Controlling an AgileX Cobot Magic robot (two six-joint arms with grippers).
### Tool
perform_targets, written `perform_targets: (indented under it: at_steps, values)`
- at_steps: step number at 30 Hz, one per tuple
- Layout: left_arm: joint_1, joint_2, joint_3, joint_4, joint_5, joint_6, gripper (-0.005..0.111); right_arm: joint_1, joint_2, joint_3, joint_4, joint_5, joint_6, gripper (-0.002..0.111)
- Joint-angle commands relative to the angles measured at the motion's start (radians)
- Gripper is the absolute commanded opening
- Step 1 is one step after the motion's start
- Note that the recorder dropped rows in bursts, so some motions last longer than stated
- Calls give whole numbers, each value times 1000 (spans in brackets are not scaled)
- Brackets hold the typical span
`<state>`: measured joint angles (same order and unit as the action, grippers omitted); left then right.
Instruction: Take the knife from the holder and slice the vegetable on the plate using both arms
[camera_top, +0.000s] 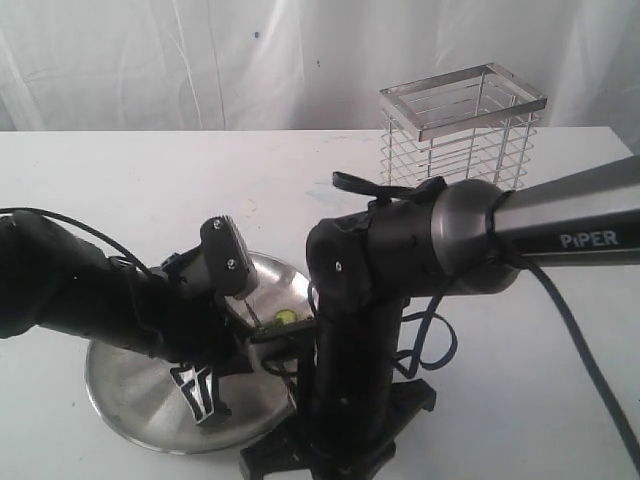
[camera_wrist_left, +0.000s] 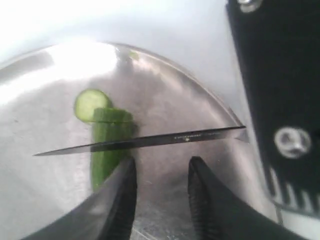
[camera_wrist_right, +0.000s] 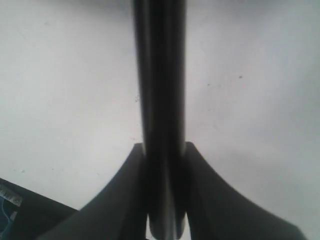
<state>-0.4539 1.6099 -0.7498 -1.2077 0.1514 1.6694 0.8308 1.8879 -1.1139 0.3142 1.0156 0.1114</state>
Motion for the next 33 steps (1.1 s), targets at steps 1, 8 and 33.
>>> perform_targets:
  at_steps: [1,8,33]
  values:
    - [2,-38,4,-3,-19,23,40,-60,-46,-28,-29,46,-4,0]
    - [2,45,-17,-3,-6,187,57,-120,-52,-36,-45,104,-59,0]
    - [101,-160,-140,-10,-2,-51,0,-133,-52,-33,-82,24,-91,0]
